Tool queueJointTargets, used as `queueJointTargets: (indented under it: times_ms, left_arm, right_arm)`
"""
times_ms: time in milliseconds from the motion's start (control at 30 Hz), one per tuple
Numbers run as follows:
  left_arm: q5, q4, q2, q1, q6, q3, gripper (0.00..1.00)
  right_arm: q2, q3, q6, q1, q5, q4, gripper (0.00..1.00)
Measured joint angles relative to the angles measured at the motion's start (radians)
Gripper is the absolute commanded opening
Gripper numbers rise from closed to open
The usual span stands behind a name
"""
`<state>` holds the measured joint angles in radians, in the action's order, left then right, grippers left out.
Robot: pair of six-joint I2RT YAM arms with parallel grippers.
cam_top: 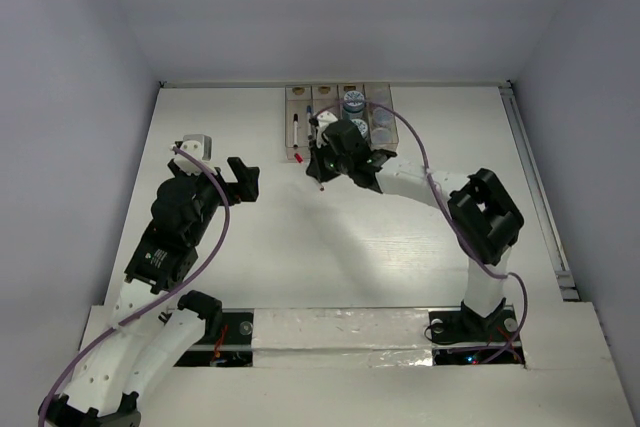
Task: Sort the stationery into containers
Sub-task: Pick up the pen from the center of the board, then place the pen in the storage box, then reset both arms
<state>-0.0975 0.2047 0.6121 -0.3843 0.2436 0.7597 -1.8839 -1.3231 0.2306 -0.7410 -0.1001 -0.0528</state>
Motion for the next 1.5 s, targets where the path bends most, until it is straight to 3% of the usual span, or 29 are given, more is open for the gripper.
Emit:
queueJointTargets:
  times_ms: [133, 400, 533, 567, 667, 700, 767, 933, 1000, 1100, 1133, 1267, 1500]
  left_arm:
    - [0.000, 0.000, 0.000, 0.000, 0.000, 0.000, 0.99]
    - [0.000, 0.000, 0.000, 0.000, 0.000, 0.000, 0.99]
    - [0.000, 0.000, 0.000, 0.000, 0.000, 0.000, 0.99]
    - [0.000, 0.000, 0.000, 0.000, 0.000, 0.000, 0.99]
    - [0.000, 0.000, 0.000, 0.000, 0.000, 0.000, 0.99]
    - [0.000, 0.000, 0.000, 0.000, 0.000, 0.000, 0.99]
    - [-0.001, 0.000, 0.000, 0.000, 0.000, 0.000, 0.99]
    - [-0.014, 0.000, 0.000, 0.000, 0.000, 0.000, 0.99]
    - [-0.027, 0.000, 0.000, 0.000, 0.000, 0.000, 0.99]
    - [-0.040, 0.001, -0.011, 0.000, 0.000, 0.000, 0.99]
    - [-0.043, 0.001, -0.016, 0.000, 0.000, 0.000, 0.99]
    - [-0.046, 0.001, -0.037, 0.000, 0.000, 0.000, 0.99]
    - [-0.042, 0.010, -0.131, 0.000, 0.007, 0.012, 0.99]
  right_arm:
    - [-0.052, -0.164, 0.029, 0.000, 0.045, 0.021, 0.00]
    - [-0.316, -0.560, 0.111, 0.028, 0.207, 0.069, 0.00]
    - [-0.423, -0.654, 0.146, 0.060, 0.258, 0.052, 0.01]
    - [-0.444, -0.668, 0.153, 0.067, 0.269, 0.040, 0.05]
    - [-0.479, -0.686, 0.168, 0.083, 0.297, 0.014, 0.49]
    - [-0.485, -0.687, 0.173, 0.085, 0.304, 0.006, 0.69]
    - [-0.489, -0.692, 0.167, 0.086, 0.311, -0.010, 0.83]
    - [-0.467, -0.706, 0.151, 0.085, 0.311, -0.010, 0.88]
    - [-0.403, -0.640, 0.135, 0.085, 0.309, 0.002, 0.87]
    - [-0.194, -0.417, 0.116, 0.085, 0.304, 0.031, 0.75]
    - [-0.098, -0.330, 0.107, 0.085, 0.304, 0.038, 1.00]
    - [0.311, -0.011, 0.080, 0.085, 0.313, 0.098, 1.00]
    - [0.978, 0.378, 0.060, 0.085, 0.357, 0.074, 1.00]
